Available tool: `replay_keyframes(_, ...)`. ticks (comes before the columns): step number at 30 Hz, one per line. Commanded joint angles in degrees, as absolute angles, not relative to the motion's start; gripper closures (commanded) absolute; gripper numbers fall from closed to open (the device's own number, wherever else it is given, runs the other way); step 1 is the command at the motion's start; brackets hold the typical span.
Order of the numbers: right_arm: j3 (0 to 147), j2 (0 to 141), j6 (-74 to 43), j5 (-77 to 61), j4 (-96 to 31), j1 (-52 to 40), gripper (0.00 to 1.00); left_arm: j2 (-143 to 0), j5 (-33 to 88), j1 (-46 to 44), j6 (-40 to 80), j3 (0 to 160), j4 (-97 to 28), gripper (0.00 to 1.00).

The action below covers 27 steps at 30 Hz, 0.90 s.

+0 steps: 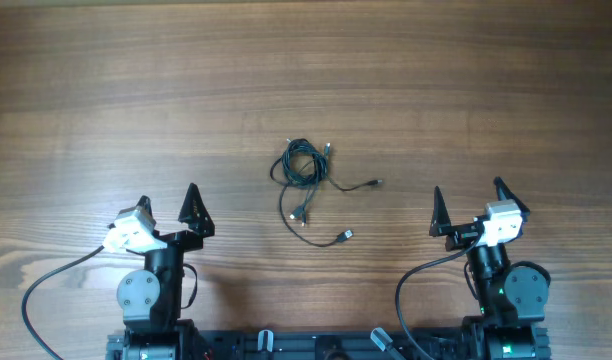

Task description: Untangle cables

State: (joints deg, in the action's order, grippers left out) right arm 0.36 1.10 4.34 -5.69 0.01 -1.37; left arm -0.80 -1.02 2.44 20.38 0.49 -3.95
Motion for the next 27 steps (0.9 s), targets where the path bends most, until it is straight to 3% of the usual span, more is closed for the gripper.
replay_keyframes(1,0.3,0.21,3.64,-4.71,0.16,-1.39,0.0,-0.38,-2.39,2.85,19.9,0.34,-3.49,0.0)
replay_keyframes(7,0.3,0.21,3.66,-4.71,0.14,-1.39,0.0,-0.38,1.8,2.85,19.57,1.02,-3.75,0.0)
replay_keyframes(13,0.3,0.21,3.66,-4.73,0.16,-1.39,0.0,-4.93,2.83,2.85,19.42,13.21,-14.85,0.0)
replay_keyframes(21,0.3,0.21,3.66,-4.73,0.16,-1.39,0.0,-33.74,8.49,1.56,8.69,40.45,-30.63,0.0)
replay_keyframes(27,0.3,0.21,3.66,-4.71,0.16,-1.39,0.0,-57.43,5.19,-8.45,3.18,60.49,-44.4,0.0)
